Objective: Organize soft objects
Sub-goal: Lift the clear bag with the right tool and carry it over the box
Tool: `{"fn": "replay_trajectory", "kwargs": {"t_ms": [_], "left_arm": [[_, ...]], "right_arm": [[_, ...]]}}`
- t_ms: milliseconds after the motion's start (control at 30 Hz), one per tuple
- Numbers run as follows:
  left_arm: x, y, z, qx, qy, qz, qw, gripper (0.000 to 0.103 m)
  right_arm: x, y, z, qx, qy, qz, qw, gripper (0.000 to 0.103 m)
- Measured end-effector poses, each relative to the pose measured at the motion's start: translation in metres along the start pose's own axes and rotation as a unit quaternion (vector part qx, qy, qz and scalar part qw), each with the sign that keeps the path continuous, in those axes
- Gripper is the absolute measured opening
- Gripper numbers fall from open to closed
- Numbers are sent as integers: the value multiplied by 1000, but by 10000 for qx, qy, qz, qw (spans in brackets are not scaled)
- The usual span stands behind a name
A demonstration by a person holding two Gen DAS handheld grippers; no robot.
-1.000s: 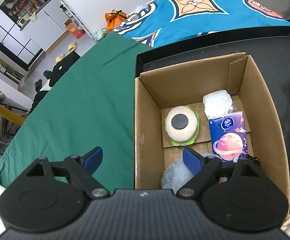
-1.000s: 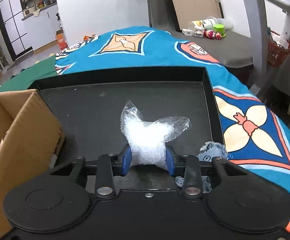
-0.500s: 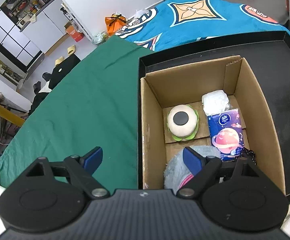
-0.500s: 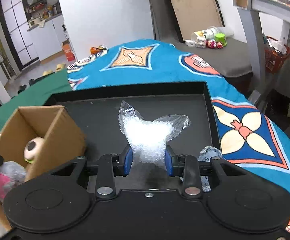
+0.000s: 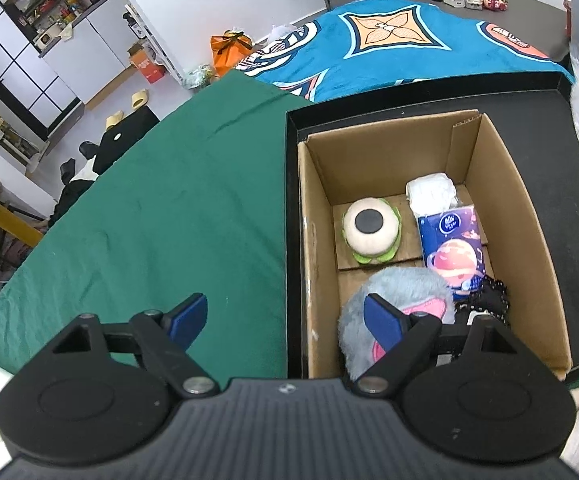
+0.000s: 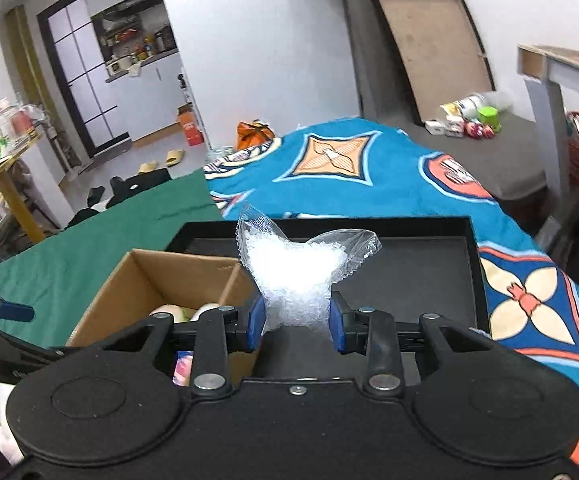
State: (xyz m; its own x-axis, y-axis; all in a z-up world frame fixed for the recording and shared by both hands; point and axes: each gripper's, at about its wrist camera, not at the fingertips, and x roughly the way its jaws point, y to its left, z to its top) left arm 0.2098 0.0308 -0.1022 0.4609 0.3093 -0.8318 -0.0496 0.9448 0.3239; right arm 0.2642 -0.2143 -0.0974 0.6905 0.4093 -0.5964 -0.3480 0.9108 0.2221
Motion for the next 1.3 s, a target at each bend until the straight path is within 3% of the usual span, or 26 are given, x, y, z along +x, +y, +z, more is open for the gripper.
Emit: {"fn": "replay_trajectory", "kwargs": {"t_ms": [167, 267, 533, 800, 1067, 1200, 1300], "left_arm": [[0, 7, -9, -78, -37, -146, 9999, 83], [2, 9, -14, -93, -35, -269, 9996, 75], [10, 16, -25, -177, 0, -564, 9982, 40], [13, 19, -28, -303, -5, -983, 9947, 16], [13, 18, -28, -379, -39, -1168, 9924, 13], [13, 22, -27, -495, -40, -1272, 9906, 13], [13, 23, -27, -512, -23, -1295, 9903, 13]], "right_arm": [[0, 19, 5, -171, -6, 129, 9998, 32], [3, 35, 3, -291, 43, 218, 9993, 32], [13, 70, -5, -525, 220, 336, 9978, 33], [23, 95, -11, -557, 368, 348, 9972, 33], [31, 118, -9, -617, 453, 450, 9961, 33], [31, 124, -8, -517, 331, 791, 9950, 42], [29, 127, -9, -689, 387, 796, 9937, 45]]}}
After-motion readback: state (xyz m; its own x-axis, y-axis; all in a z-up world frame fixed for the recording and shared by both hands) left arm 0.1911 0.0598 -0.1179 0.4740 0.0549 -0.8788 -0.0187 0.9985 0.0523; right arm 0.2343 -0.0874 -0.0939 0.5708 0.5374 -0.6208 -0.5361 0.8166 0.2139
